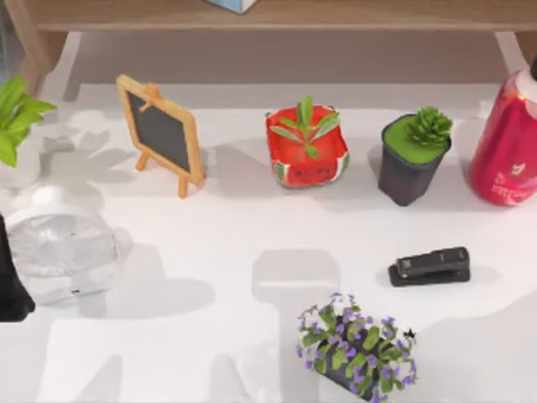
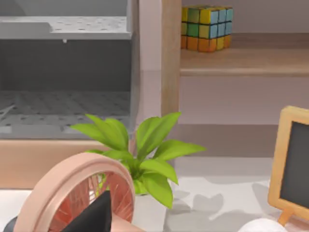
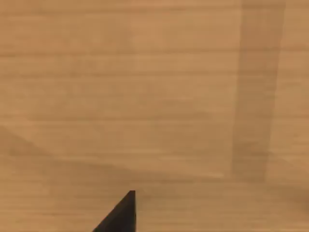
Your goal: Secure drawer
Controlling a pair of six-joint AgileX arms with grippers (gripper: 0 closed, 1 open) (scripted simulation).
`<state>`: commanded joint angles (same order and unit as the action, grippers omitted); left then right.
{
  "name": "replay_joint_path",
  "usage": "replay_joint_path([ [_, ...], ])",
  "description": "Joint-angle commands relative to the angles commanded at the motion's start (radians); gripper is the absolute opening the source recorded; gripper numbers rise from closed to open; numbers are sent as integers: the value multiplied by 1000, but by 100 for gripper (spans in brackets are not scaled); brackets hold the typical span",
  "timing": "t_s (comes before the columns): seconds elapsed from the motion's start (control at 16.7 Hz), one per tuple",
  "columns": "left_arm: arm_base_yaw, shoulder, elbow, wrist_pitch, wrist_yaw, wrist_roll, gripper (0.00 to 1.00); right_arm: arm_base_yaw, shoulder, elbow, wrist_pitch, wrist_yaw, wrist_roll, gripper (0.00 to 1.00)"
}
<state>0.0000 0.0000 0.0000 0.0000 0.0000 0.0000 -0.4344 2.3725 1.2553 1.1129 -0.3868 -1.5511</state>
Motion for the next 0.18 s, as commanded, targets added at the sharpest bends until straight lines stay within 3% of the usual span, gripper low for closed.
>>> replay_joint_path([
  [0.18, 0, 0, 0, 0, 0, 0, 100, 0, 0, 0, 0, 0, 0, 100],
])
